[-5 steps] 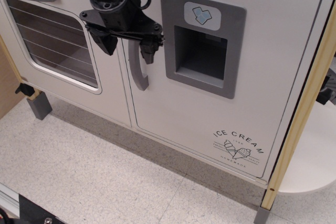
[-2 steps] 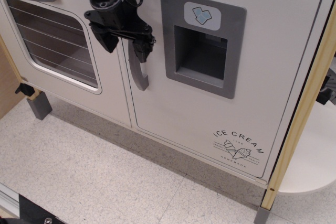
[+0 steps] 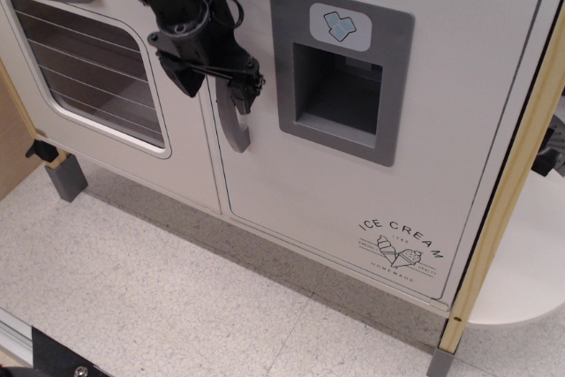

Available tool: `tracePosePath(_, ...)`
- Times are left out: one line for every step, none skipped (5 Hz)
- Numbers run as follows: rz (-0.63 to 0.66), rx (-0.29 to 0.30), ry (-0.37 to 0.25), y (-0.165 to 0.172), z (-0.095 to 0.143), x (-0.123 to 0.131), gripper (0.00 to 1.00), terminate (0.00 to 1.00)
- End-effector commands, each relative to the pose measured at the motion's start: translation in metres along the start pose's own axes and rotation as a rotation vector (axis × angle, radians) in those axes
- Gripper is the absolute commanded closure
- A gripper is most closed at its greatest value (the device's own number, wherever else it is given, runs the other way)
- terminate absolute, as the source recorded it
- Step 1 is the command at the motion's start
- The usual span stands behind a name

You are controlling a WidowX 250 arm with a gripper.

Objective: Open fridge

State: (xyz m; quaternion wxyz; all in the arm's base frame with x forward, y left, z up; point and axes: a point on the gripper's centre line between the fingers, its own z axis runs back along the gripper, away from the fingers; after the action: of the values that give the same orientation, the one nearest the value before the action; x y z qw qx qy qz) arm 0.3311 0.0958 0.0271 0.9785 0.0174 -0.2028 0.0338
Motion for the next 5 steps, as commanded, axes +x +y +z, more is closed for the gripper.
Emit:
tracePosePath(-0.010, 0.033, -0.071, -0.001, 0.002, 0.012, 1.00, 0.00)
tracePosePath(-0.005, 0.022, -0.061, -0.005, -0.002, 0.016, 1.00, 0.00)
tracePosePath(-0.023, 0.029, -0.056, -0.006, -0.002, 0.012, 1.00, 0.00)
tracePosePath(-0.063, 0.034, -0.058, -0.006, 0.008, -0.005, 1.00, 0.00)
tracePosePath(-0.092, -0.019, -0.036, -0.010, 0.024, -0.023, 1.00, 0.00)
